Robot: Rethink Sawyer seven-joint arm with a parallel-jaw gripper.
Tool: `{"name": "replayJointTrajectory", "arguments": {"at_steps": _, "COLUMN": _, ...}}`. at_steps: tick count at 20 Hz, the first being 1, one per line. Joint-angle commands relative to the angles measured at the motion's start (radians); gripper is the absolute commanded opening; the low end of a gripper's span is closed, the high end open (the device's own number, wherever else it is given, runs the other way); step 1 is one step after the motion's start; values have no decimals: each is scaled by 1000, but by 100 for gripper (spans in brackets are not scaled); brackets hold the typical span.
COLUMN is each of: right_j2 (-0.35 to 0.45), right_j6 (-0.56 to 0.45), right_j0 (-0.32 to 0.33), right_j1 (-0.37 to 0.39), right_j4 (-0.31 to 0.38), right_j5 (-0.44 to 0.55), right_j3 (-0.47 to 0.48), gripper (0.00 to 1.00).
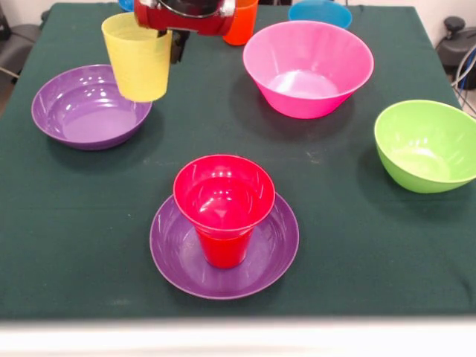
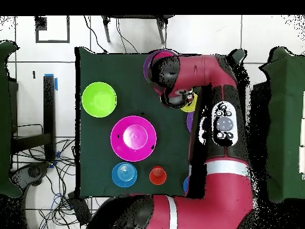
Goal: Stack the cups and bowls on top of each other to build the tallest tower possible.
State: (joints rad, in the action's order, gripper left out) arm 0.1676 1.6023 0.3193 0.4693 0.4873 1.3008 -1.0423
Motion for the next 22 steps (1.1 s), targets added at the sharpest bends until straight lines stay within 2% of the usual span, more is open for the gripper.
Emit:
{"name": "replayJointTrajectory", "arguments": {"at_steps": 1, "right_j2": 109, "right_j6": -133, "right_j0": -39, "right_j1": -171, "right_j4": 24, "right_j5": 222, "right_j3": 314, "gripper": 0}}
{"name": "replayJointTrajectory", "arguments": {"at_steps": 12, "right_j2": 155, "right_j6": -131, "right_j0": -65, "right_j1": -316, "right_j4": 37, "right_j5": 310, "right_j3": 561, "gripper": 0}}
{"name": "replayJointTrajectory", "arguments": {"at_steps": 15, "right_j2": 148, "right_j6": -126, "right_j0": -72, "right_j1": -316, "right_j4": 29, "right_j5": 324, "right_j3": 572, "gripper": 0}}
{"name": "replayJointTrajectory", "arguments": {"at_steps": 16, "right_j2": 132, "right_j6": -112, "right_j0": -70, "right_j1": -289, "right_j4": 11, "right_j5": 303, "right_j3": 523, "gripper": 0}}
{"name": "replayJointTrajectory", "arguments": {"at_steps": 18, "right_j2": 124, "right_j6": -113, "right_j0": -75, "right_j1": -277, "right_j4": 5, "right_j5": 320, "right_j3": 519, "gripper": 0}}
{"name": "replayJointTrajectory", "arguments": {"at_steps": 22, "right_j2": 124, "right_j6": -124, "right_j0": -90, "right_j1": -287, "right_j4": 16, "right_j5": 385, "right_j3": 576, "gripper": 0}}
